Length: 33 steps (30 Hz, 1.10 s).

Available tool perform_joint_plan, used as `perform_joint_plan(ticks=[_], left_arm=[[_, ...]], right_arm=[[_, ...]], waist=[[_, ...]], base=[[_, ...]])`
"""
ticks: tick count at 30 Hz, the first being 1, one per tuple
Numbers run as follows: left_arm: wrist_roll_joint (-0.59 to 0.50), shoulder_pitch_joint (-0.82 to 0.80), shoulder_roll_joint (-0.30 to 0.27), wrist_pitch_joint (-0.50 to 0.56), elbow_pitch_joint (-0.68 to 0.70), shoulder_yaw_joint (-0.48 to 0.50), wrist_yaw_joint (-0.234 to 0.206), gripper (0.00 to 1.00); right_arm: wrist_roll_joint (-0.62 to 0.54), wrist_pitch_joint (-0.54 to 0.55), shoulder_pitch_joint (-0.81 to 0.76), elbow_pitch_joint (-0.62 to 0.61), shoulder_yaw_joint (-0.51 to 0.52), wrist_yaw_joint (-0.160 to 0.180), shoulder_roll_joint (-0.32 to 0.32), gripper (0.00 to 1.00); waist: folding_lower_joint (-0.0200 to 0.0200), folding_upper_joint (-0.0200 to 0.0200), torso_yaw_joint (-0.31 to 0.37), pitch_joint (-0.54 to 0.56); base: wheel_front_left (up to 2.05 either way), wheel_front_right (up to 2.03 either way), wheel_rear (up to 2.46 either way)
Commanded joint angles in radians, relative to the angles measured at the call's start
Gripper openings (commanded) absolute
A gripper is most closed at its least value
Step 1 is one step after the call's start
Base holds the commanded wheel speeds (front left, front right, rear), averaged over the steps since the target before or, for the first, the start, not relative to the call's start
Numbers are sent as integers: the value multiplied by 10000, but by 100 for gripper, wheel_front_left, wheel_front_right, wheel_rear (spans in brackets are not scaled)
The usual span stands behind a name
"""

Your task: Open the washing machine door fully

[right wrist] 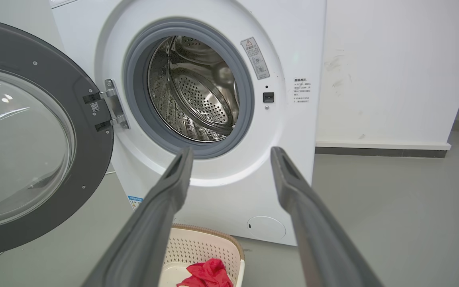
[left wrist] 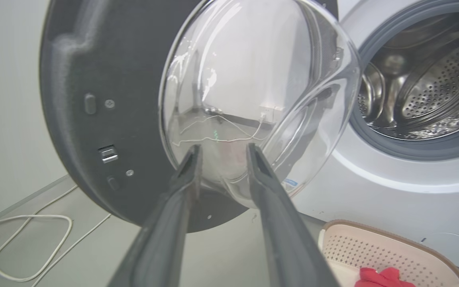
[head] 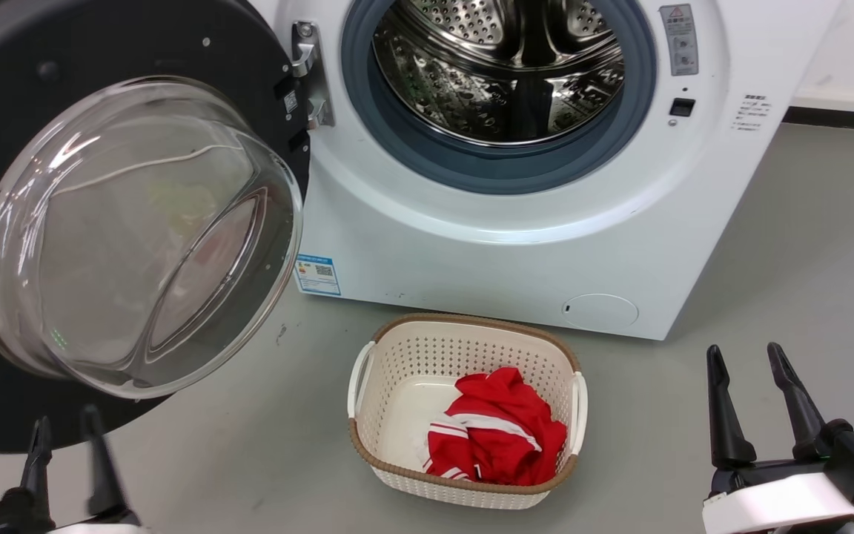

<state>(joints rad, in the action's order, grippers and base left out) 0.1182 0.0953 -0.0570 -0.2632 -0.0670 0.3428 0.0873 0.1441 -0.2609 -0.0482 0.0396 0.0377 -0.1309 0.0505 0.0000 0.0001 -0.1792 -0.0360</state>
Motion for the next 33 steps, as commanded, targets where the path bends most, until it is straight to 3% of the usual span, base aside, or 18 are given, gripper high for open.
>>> perform_joint_plan(ticks=[1, 8, 17, 33], left_arm=[[-12, 48, 31, -23, 130, -187, 6, 100], [-254, -326, 60, -23, 729, -1414, 44, 100], [-333, -904, -45, -21, 206, -2316, 249, 100], [-248, -904, -43, -23, -174, -2439, 199, 100]], right_arm=[[-47, -40, -91, -29, -4, 3, -8, 100], [-247, -34, -154, -203, -96, 3, -8, 100], [-397, 143, -307, -241, -6, 3, -8, 100], [-260, 142, -201, -123, -117, 3, -8, 100]], waist=[[0, -1, 113, 88], [0, -1, 572, 296], [0, -1, 1329, 389], [0, -1, 1713, 187]], base=[[0, 0, 0], [0, 0, 0], [0, 0, 0], [0, 0, 0]])
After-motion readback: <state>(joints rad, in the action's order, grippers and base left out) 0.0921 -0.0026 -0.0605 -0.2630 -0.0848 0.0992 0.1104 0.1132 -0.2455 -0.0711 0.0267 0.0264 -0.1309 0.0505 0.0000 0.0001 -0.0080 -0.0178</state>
